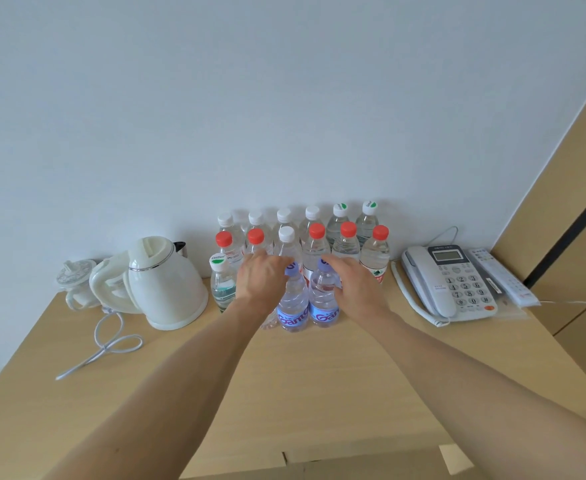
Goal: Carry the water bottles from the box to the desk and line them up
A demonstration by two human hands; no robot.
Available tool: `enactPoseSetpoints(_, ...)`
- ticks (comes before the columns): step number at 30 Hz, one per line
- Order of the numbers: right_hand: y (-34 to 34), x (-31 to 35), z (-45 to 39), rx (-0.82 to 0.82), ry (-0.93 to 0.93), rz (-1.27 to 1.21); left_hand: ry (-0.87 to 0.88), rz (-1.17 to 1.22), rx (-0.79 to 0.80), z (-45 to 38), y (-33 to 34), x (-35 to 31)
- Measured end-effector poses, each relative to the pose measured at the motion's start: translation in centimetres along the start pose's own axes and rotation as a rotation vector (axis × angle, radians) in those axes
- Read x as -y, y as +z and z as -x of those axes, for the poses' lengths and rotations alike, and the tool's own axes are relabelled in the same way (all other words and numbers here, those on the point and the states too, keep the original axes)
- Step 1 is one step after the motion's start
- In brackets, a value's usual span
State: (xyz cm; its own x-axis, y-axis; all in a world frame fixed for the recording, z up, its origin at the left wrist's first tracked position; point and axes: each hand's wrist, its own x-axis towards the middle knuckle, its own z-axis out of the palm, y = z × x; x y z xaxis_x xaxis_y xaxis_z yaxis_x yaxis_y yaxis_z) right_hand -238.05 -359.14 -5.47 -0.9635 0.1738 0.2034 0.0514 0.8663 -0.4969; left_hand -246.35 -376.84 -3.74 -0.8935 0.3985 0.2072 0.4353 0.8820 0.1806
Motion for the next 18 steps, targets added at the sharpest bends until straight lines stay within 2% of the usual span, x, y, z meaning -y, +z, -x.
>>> enactPoseSetpoints(4, -0.1, 0.0, 0.2, 0.039, 0.028, 0.044, 0.039, -0.012, -0.002, -0.1, 0.1, 0.3)
enactPoseSetpoints(9, -0.3, 0.4, 0.1, 0.085, 0.066, 0.13, 0.133, -0.149, 0.003, -0.2, 0.2, 0.3)
enactPoseSetpoints(13, -0.7, 0.9, 0.3, 0.134, 0.086, 0.151, 0.14, -0.191, -0.012, 0.3, 0.3, -0.2)
enactPoseSetpoints(18, -1.9, 1.3, 0.5, 0.109, 0.114, 0.129, 0.133, -0.209, 0.037, 0.5, -0.5, -1.2)
